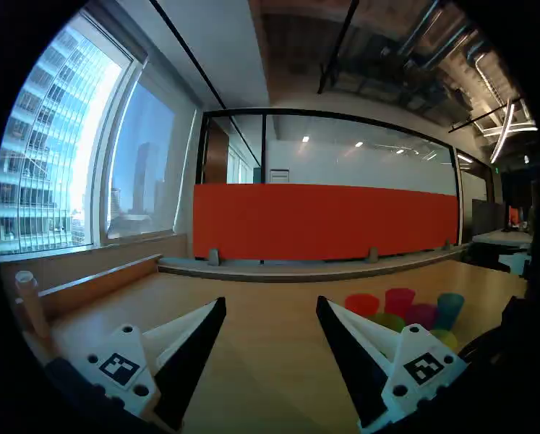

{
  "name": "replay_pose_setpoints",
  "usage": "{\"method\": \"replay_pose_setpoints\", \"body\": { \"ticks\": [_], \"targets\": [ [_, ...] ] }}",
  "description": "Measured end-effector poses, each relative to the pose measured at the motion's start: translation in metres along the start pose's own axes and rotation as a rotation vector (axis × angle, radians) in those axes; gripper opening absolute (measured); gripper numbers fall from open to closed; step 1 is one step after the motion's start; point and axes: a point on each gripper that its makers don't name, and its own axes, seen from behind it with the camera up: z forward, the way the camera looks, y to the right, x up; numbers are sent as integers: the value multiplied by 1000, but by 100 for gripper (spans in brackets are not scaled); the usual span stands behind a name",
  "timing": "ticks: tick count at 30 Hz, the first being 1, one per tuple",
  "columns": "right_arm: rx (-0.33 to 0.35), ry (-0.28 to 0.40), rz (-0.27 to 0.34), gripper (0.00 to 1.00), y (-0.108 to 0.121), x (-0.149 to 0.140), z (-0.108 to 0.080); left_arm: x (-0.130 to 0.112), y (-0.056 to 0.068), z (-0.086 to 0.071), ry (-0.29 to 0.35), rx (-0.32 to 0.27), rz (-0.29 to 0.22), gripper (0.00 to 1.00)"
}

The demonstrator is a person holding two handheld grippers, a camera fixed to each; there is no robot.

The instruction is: Pour water

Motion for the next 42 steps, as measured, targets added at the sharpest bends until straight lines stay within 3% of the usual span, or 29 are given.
{"method": "replay_pose_setpoints", "body": {
  "ticks": [6, 12, 18, 26, 33, 36, 42],
  "targets": [
    [6, -11, -3, 99, -1, 38, 1, 52, 2, 6, 9, -23, -23, 93],
    [29, -20, -20, 99, -4, 83, 2, 91, 11, 16, -15, -65, -40, 93],
    [47, -12, -53, 99, -8, 129, 4, 128, 13, 30, -10, -87, -9, 93],
    [105, 4, -42, 99, -21, 178, 5, 171, 25, 44, -14, -150, 0, 93],
    [151, 0, -32, 99, -28, 179, 8, 176, 38, 43, -49, -236, -12, 93],
    [195, -20, -29, 99, -36, 173, 9, 176, 45, 41, -63, -275, 2, 93],
    [332, -25, -30, 99, -64, 173, 4, 180, 70, 33, -79, -395, 0, 93]
  ]
}}
